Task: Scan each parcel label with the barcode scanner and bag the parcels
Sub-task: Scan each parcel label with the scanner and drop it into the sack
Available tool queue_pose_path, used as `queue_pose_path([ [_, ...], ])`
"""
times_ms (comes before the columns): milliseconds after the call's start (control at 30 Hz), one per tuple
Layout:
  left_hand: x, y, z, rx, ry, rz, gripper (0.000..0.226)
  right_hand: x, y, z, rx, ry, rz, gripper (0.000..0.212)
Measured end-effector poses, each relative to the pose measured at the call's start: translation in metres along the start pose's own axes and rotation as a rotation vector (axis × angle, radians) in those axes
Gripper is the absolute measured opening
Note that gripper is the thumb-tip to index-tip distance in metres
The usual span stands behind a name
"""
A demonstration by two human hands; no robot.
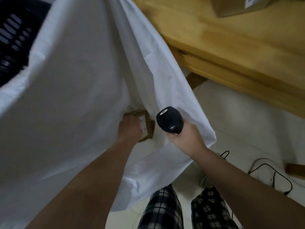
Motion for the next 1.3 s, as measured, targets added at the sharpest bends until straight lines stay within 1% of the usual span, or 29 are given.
queue_pose_path([
  [33,-0.004,0.005,-0.014,-0.034,0.044,0.022,0.029,-0.005,-0.004,-0.008,0.015,0.020,-0.003,0.026],
  [67,-0.010,0.010,-0.027,-0.041,0.050,0.026,0.032,-0.010,-0.008,-0.016,0.030,0.039,-0.004,0.022],
  [133,-0.020,0.022,-0.056,-0.040,0.085,0.045,0.038,-0.019,-0.015,-0.034,0.052,0.079,0.007,0.020],
  [200,-0.029,0.032,-0.088,-0.101,0.133,0.049,0.038,-0.028,-0.021,-0.054,0.060,0.132,0.015,0.019],
  [367,-0.065,0.064,-0.174,-0.223,0.316,0.186,0.040,-0.052,-0.041,-0.109,0.123,0.252,0.022,0.017],
  [467,-0.086,0.091,-0.229,-0.300,0.466,0.306,0.036,-0.068,-0.057,-0.150,0.173,0.344,-0.006,0.023],
  [567,-0.102,0.119,-0.281,-0.373,0.558,0.398,0.032,-0.081,-0.072,-0.197,0.187,0.455,-0.053,0.032],
  [667,-0.107,0.146,-0.322,-0.404,0.591,0.451,0.035,-0.084,-0.075,-0.236,0.239,0.489,-0.054,0.033],
  [733,-0.106,0.163,-0.343,-0.417,0.608,0.477,0.037,-0.084,-0.074,-0.258,0.278,0.494,-0.046,0.027],
  [833,-0.092,0.189,-0.366,-0.404,0.577,0.484,0.043,-0.082,-0.074,-0.293,0.322,0.526,-0.032,0.018],
  [933,-0.069,0.220,-0.384,-0.350,0.528,0.455,0.054,-0.076,-0.075,-0.330,0.377,0.563,-0.025,0.013],
  [1000,-0.049,0.245,-0.393,-0.312,0.482,0.418,0.061,-0.070,-0.077,-0.355,0.408,0.577,-0.029,0.017],
  [1033,-0.037,0.255,-0.396,-0.349,0.439,0.384,0.065,-0.066,-0.076,-0.367,0.421,0.583,-0.027,0.017],
  [1067,-0.024,0.264,-0.399,-0.445,0.373,0.330,0.069,-0.062,-0.076,-0.379,0.434,0.589,-0.022,0.015],
  [1100,-0.010,0.270,-0.401,-0.591,0.302,0.259,0.073,-0.055,-0.075,-0.390,0.452,0.593,-0.018,0.011],
  [1167,0.016,0.278,-0.405,-0.879,0.205,0.080,0.082,-0.041,-0.075,-0.411,0.514,0.582,-0.020,0.005],
  [1200,0.027,0.280,-0.406,-0.953,0.182,-0.009,0.084,-0.033,-0.076,-0.420,0.551,0.564,-0.022,0.005],
  [1233,0.039,0.281,-0.408,-0.972,0.172,-0.073,0.083,-0.024,-0.077,-0.428,0.593,0.545,-0.036,0.008],
  [1300,0.055,0.283,-0.410,-0.943,0.164,-0.129,0.076,-0.006,-0.079,-0.439,0.681,0.488,-0.051,0.017],
])
Point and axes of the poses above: each hand's wrist, its own x-axis towards the middle knuckle, its own z-axis out of the palm, y = z × x, the point moved 8 cm from there along x, towards the middle knuckle, and after that the axes turned 2 degrees about -z, right-handed, at the moved point
